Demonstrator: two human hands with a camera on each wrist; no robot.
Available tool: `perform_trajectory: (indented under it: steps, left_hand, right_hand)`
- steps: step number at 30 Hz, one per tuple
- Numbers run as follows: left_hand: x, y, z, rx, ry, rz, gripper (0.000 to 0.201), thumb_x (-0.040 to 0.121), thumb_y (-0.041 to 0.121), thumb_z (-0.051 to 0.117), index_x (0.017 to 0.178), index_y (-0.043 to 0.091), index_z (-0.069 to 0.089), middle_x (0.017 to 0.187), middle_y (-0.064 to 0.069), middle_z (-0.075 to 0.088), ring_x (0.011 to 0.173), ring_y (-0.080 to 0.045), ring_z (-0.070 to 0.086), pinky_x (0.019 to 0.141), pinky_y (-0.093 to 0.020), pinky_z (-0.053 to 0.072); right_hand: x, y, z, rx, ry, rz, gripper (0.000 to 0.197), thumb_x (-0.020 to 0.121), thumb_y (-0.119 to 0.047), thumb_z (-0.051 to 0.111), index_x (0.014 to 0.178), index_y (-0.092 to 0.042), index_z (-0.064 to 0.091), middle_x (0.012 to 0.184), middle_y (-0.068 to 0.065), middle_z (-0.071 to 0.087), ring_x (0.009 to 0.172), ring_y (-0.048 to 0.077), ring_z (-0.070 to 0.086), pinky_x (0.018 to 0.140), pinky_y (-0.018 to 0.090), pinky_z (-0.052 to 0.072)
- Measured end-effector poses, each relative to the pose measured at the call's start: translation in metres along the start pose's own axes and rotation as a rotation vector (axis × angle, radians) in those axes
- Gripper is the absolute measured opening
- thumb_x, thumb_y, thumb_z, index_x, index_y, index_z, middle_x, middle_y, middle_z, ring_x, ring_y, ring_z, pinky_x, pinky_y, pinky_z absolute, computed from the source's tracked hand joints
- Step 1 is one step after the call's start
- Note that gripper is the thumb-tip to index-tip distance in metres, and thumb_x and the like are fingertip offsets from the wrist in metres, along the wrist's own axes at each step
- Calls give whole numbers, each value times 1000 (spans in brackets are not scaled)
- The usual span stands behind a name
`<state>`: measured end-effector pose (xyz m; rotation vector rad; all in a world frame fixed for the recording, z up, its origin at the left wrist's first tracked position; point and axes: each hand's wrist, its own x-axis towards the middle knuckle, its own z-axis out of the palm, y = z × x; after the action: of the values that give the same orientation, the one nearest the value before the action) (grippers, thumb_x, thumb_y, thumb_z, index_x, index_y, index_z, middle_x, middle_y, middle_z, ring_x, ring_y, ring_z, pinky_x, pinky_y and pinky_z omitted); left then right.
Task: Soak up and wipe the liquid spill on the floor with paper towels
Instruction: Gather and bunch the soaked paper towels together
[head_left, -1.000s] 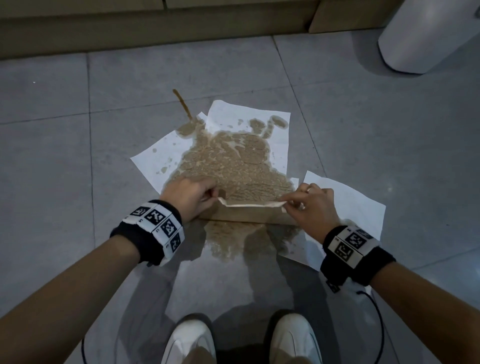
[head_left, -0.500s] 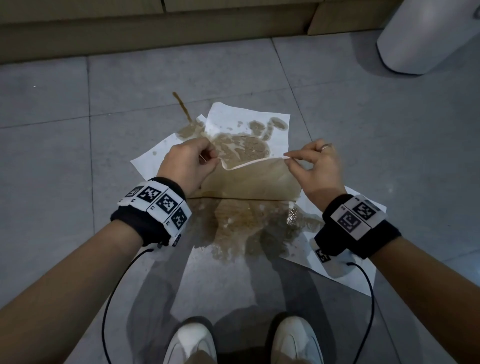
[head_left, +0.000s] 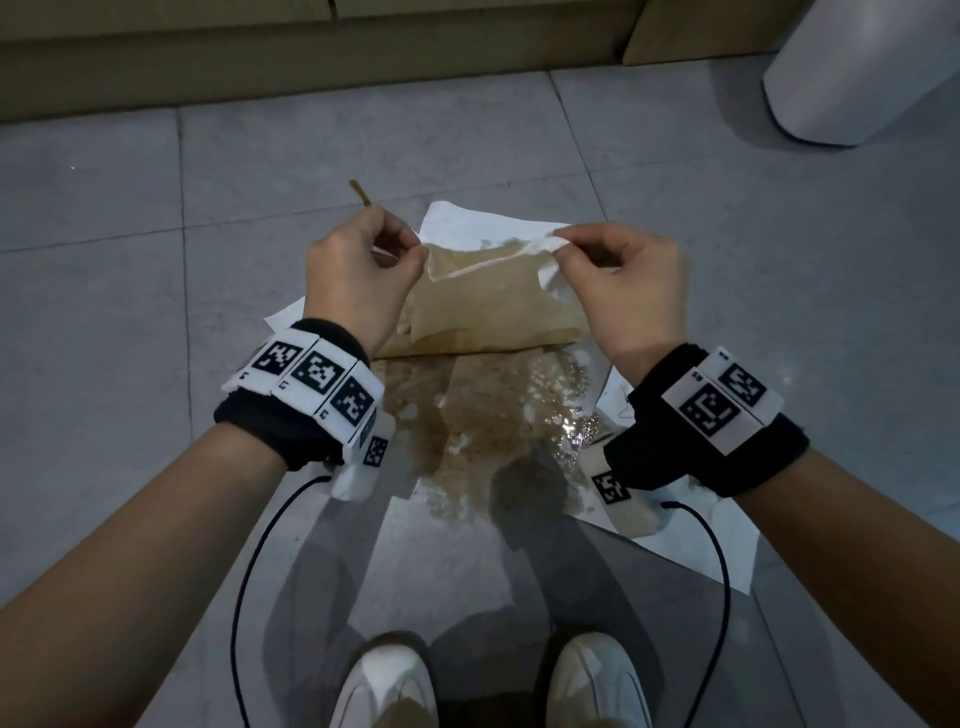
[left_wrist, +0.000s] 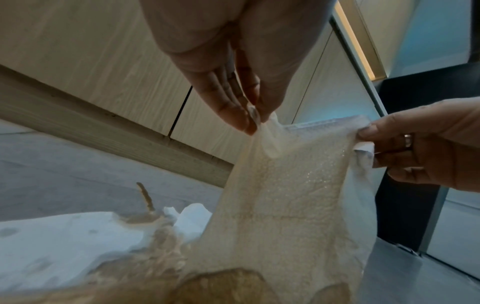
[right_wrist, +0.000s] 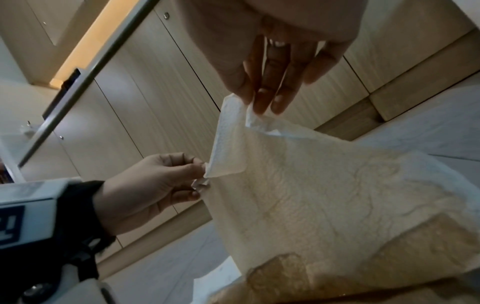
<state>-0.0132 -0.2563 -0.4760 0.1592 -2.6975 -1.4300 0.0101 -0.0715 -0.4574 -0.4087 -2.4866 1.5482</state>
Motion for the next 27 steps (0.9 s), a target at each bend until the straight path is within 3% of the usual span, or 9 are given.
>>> perform_trajectory:
  steps: [3, 5, 7, 9, 11, 15, 20, 25, 27]
  left_hand:
    - [4, 5, 1, -70, 61, -8, 29, 84, 16, 64, 67, 33, 48, 69, 14, 56, 62, 0, 55, 60, -9, 45]
    - [1, 3, 6, -114, 70, -41, 29, 84, 15, 64, 67, 33, 48, 69, 14, 57, 62, 0, 54, 60, -11, 46]
    - [-4, -4, 14, -121, 31, -88, 29, 84, 14, 64, 66, 32, 49, 70, 14, 56, 64, -3, 55, 63, -16, 46]
    - [-8, -13, 22, -86, -15, -123, 26, 84, 14, 64, 68, 28, 50, 73, 13, 58, 70, -8, 57, 67, -19, 46]
    - [-9, -22, 29, -49, -20, -147, 16, 85, 14, 63, 74, 21, 54, 80, 7, 61, 75, -11, 58, 70, -19, 44]
    - [-6, -34, 40, 18, -32, -156, 4, 86, 14, 62, 84, 15, 59, 84, 4, 60, 76, -12, 55, 67, -11, 36]
    - [-6, -46, 51, 211, -169, -11, 11, 87, 11, 59, 97, 13, 64, 86, -2, 64, 83, -22, 61, 75, -25, 46]
    - [-7, -47, 60, 407, -246, 86, 28, 93, 18, 50, 119, 20, 62, 107, -10, 67, 98, -32, 61, 81, -40, 51]
    - [-7, -48, 65, 525, -333, 101, 32, 93, 19, 48, 123, 21, 58, 118, -9, 62, 105, -33, 58, 85, -41, 49]
  right_hand:
    - [2, -6, 1, 30, 23, -20, 15, 83, -12, 64, 94, -17, 73, 70, -20, 61, 68, -9, 58, 74, 7, 47]
    - [-2, -3, 8, 56, 18, -12, 15, 83, -15, 66, 96, -17, 74, 78, -15, 65, 84, 0, 61, 91, 20, 48]
    - [-8, 8, 18, 13, -6, -18, 18, 83, -25, 65, 98, -24, 74, 95, -8, 68, 108, 12, 58, 105, 37, 40]
    - [-14, 18, 26, -108, -57, -12, 21, 85, -29, 63, 105, -28, 72, 109, -4, 63, 120, 20, 49, 109, 40, 30]
    - [-19, 24, 33, -265, -119, -52, 23, 89, -29, 60, 110, -28, 70, 111, -4, 63, 122, 16, 46, 106, 34, 23]
    - [-21, 37, 46, -528, -206, -277, 26, 91, -27, 55, 114, -32, 67, 115, -12, 67, 130, 13, 41, 85, 32, 15]
    - [-13, 59, 49, -832, -424, -291, 44, 92, -23, 48, 135, -29, 47, 132, -3, 57, 141, 15, 22, 92, 39, 13]
    - [-13, 67, 53, -960, -498, -323, 55, 94, -24, 46, 146, -27, 28, 153, -2, 25, 144, 22, 9, 101, 47, 19]
    - [-12, 68, 55, -1019, -553, -336, 57, 95, -28, 44, 147, -27, 21, 156, -1, 16, 145, 26, 3, 105, 50, 18]
